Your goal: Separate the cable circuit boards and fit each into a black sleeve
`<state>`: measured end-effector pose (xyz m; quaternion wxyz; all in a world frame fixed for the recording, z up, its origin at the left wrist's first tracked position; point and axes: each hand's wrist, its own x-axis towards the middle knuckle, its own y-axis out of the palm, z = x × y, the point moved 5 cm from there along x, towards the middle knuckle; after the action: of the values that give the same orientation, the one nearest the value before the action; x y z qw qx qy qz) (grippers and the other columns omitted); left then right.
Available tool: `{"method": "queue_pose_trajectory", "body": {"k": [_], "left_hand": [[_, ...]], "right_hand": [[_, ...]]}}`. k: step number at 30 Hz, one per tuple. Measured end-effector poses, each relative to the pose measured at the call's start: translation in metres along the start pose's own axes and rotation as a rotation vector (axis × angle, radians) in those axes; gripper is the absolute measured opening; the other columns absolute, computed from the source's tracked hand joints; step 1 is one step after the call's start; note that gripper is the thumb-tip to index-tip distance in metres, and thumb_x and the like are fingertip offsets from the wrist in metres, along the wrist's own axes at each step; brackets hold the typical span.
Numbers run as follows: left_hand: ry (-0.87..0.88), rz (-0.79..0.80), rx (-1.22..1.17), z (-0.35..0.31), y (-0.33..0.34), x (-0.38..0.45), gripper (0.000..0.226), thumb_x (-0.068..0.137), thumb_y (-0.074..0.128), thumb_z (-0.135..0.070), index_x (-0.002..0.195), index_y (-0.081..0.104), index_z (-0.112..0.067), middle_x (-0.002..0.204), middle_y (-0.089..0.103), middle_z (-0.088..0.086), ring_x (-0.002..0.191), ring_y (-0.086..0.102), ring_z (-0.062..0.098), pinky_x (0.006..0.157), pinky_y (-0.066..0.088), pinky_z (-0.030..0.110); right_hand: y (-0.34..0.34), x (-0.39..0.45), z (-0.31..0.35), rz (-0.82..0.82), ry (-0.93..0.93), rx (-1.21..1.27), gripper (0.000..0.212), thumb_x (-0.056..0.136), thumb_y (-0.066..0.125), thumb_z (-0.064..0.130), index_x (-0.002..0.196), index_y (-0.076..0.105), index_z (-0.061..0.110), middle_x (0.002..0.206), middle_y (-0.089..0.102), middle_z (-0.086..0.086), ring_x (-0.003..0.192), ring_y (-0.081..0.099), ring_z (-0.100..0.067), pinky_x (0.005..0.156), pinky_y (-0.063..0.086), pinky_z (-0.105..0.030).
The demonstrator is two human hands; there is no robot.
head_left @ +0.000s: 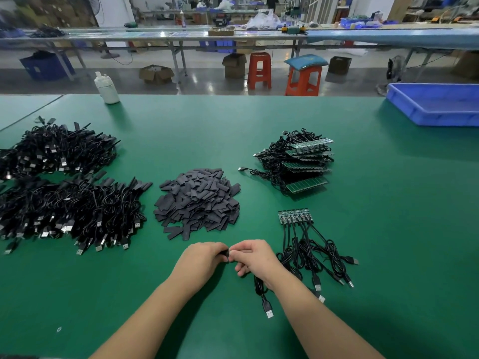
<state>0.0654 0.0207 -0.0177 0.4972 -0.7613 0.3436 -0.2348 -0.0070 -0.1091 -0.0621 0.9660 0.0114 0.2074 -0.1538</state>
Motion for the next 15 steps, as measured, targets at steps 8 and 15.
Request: {"method": "queue_pose_trajectory", "body": {"k": [8, 15], "left_hand": [[-0.037, -0.051, -0.047, 0.0005, -0.0017, -0.0036, 0.019, 0.093, 0.062, -0.023, 0.11, 0.072, -0.019, 0.102, 0.074, -0.004, 0.097, 0.066, 0.017, 0.087, 0.046, 0.028], [-0.013, 0.04, 0.063, -0.0052, 0.0049, 0.0024, 0.025, 0.097, 0.054, -0.029, 0.117, 0.066, -0.021, 0.108, 0.07, -0.001, 0.101, 0.063, 0.021, 0.088, 0.046, 0.033]], "right_hand": [[0.006, 0.0031, -0.0014, 0.022, 0.031, 0.051, 0.015, 0.096, 0.059, 0.005, 0.107, 0.068, 0.005, 0.099, 0.074, -0.016, 0.075, 0.071, -0.018, 0.068, 0.059, -0.028], [0.0082, 0.0036, -0.002, 0.02, 0.039, 0.016, 0.026, 0.099, 0.051, 0.002, 0.122, 0.061, -0.005, 0.097, 0.07, -0.017, 0.069, 0.068, -0.012, 0.062, 0.058, -0.023]]}}
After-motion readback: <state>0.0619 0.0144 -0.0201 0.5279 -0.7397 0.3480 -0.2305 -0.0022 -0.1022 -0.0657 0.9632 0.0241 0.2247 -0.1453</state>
